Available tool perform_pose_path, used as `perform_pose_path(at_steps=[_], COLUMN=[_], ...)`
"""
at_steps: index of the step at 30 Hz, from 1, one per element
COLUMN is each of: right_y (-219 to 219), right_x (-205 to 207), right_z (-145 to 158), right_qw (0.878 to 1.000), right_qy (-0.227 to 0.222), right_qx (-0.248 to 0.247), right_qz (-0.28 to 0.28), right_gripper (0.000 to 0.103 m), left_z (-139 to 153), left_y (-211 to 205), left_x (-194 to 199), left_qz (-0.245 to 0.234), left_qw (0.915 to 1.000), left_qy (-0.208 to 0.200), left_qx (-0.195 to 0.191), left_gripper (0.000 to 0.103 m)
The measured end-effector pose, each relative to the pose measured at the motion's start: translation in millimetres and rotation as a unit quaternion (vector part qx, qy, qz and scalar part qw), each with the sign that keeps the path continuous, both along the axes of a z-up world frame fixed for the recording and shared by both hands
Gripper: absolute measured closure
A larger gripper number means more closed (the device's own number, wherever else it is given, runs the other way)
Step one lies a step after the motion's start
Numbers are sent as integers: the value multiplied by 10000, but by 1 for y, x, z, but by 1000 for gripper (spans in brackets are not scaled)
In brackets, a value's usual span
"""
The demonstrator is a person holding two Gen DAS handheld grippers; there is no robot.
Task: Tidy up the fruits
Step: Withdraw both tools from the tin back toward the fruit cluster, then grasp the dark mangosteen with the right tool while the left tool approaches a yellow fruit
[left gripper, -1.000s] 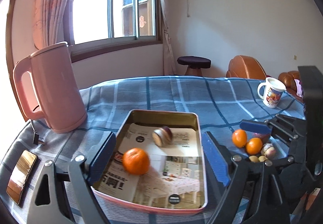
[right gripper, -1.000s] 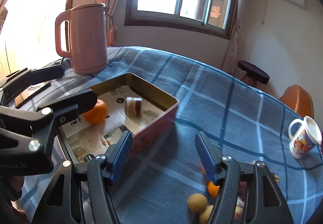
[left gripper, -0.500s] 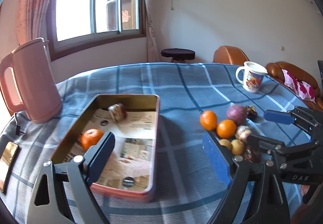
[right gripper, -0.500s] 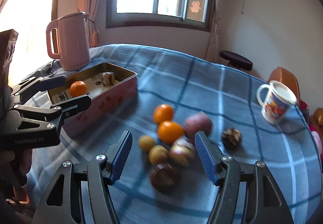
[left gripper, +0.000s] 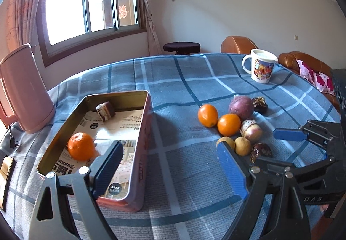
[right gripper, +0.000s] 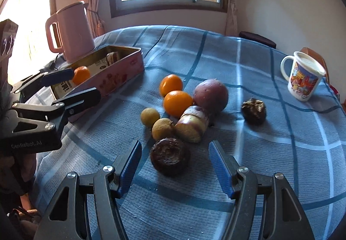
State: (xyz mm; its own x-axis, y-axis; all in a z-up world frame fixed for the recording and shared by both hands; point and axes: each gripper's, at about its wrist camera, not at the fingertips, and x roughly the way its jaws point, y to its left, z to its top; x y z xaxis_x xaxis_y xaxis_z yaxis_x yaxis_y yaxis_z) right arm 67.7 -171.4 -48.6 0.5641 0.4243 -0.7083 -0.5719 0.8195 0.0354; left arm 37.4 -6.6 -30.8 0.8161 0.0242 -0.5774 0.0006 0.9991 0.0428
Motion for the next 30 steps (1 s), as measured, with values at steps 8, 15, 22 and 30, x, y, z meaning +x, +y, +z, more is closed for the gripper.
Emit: perform_pose_path(at_steps=[8,15,22,30], right_y=[4,-7,-23,-24], right_x=[9,4,16,19], right_z=[-15,-3,3,3], right_qw=[9991,9998,9988,9990], right_qy=[412,114,-168,-96], right_qx=[-48,126,49,171], right_qz=[122,-41,-449,-403], right_gripper=[61,62,62,62], left_z=[-8,-8,-15,-26], left_y=[-9,-21,-31,-45], left_x=[10,19,40,48], left_qz=[-193,-414,-582,-743], left_qw=[9994,9980,9951,9919], left_qy=[279,480,796,1030], left_qx=[-18,1,8,-95], left_gripper=[12,13,35,41])
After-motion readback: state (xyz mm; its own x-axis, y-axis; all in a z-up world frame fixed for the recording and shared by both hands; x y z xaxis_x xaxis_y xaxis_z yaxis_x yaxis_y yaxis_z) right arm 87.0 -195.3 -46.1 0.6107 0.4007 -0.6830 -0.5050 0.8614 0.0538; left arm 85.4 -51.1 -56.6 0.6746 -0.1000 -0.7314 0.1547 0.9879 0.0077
